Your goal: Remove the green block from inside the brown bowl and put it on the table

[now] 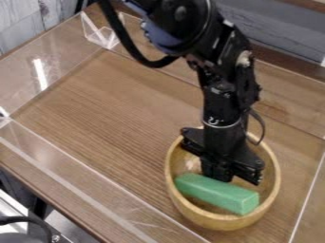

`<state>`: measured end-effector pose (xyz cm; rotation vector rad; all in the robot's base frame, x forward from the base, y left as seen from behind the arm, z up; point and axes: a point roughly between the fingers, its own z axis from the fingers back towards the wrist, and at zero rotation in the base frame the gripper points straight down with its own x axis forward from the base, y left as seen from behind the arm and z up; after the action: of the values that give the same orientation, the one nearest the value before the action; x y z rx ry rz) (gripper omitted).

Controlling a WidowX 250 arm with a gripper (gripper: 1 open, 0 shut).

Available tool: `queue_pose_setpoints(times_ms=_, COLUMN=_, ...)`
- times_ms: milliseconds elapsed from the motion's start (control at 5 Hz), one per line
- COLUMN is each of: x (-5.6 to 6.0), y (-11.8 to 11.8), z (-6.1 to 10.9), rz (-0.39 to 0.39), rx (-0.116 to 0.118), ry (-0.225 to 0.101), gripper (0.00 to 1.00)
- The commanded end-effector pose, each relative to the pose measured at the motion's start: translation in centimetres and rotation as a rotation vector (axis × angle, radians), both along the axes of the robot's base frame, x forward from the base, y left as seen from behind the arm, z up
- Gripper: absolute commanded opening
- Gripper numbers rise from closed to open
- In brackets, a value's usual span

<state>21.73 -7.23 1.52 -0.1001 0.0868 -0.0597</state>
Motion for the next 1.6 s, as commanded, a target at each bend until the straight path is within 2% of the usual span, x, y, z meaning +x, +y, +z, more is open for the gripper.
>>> queue_pose_setpoints(times_ms=0, x=-1.0, y=0.6, z=0.3, rz=0.013, rx=0.008, ry=0.042, gripper=0.0)
queue_pose_setpoints(times_ms=600, x=-1.7, y=0.9, z=0.9, rz=0.03, rx=0.001, ry=0.09, gripper=0.0)
queue_pose_setpoints(times_ms=1400, x=-2.2, y=1.5, z=1.3, rz=0.051, rx=-0.01, ry=0.127, gripper=0.0)
